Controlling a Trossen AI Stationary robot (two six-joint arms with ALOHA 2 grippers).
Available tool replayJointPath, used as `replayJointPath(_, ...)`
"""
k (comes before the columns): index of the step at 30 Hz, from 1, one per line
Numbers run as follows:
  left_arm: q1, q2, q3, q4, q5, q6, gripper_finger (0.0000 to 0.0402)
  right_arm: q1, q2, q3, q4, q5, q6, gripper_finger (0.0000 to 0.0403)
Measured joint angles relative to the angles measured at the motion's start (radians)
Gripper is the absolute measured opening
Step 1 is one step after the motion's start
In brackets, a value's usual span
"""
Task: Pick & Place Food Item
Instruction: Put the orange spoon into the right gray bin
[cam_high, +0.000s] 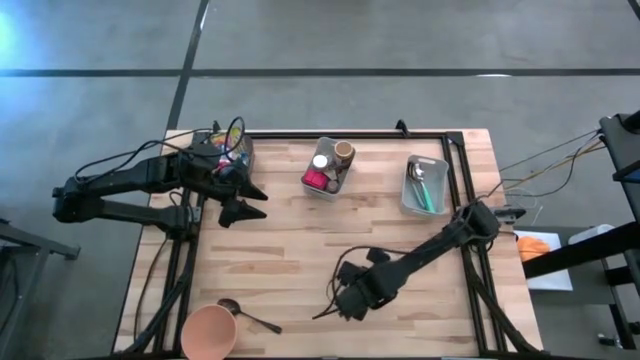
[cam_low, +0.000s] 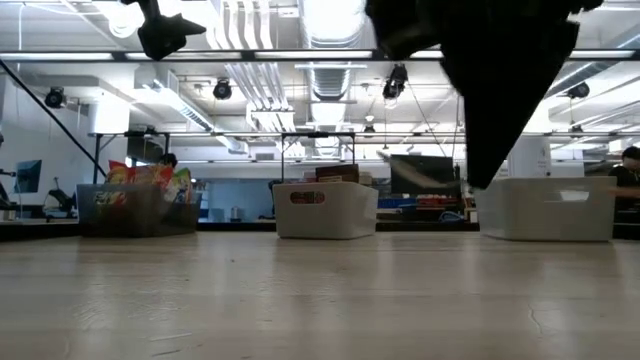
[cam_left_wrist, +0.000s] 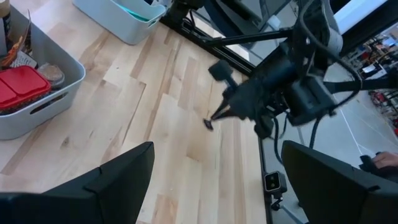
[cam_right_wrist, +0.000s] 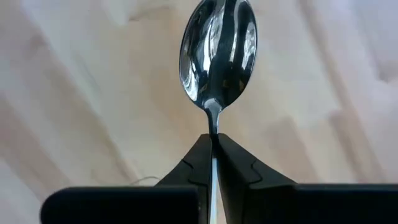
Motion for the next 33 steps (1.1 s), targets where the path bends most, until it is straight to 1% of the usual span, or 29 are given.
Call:
replayJointPath(3, -0.002, 0.000, 0.000, 0.001, 0.000, 0.000, 0.0354, -0.027, -0.079, -0.039, -0.013, 0.017, 0.039, 0.0008)
replayJointPath(6, -0.002, 0.000, 0.000, 0.012, 0.000, -0.001, 0.0354, -0.064, -0.190, -0.091, -0.014, 0.052, 0.083, 0.0008)
replayJointPath(9, -0.002, 0.001, 0.000, 0.048, 0.000, -0.001, 0.0354, -0.113, -0.299, -0.158, -0.013, 0.060, 0.120, 0.0008)
replayJointPath(14, -0.002, 0.001, 0.000, 0.112, 0.000, -0.020, 0.0354, -0.231, -0.511, -0.282, -0.012, 0.105, 0.146, 0.0008)
replayJointPath(18, -0.002, 0.001, 0.000, 0.116, 0.000, -0.043, 0.0354, -0.346, -0.661, -0.387, -0.011, 0.123, 0.145, 0.0008)
replayJointPath(23, -0.002, 0.001, -0.003, 0.111, -0.001, -0.067, 0.0354, -0.526, -0.834, -0.514, -0.012, 0.121, 0.073, 0.0008)
replayJointPath(27, -0.002, 0.001, -0.003, 0.111, -0.009, -0.079, 0.0354, -0.678, -0.930, -0.593, -0.008, 0.064, -0.006, 0.0008)
replayJointPath(31, -0.002, 0.001, -0.003, 0.110, -0.011, -0.082, 0.0354, -0.817, -0.955, -0.638, -0.005, 0.034, -0.123, 0.0008)
replayJointPath(33, -0.001, 0.001, -0.003, 0.111, -0.012, -0.086, 0.0354, -0.883, -0.953, -0.645, -0.004, -0.004, -0.194, 0.0008)
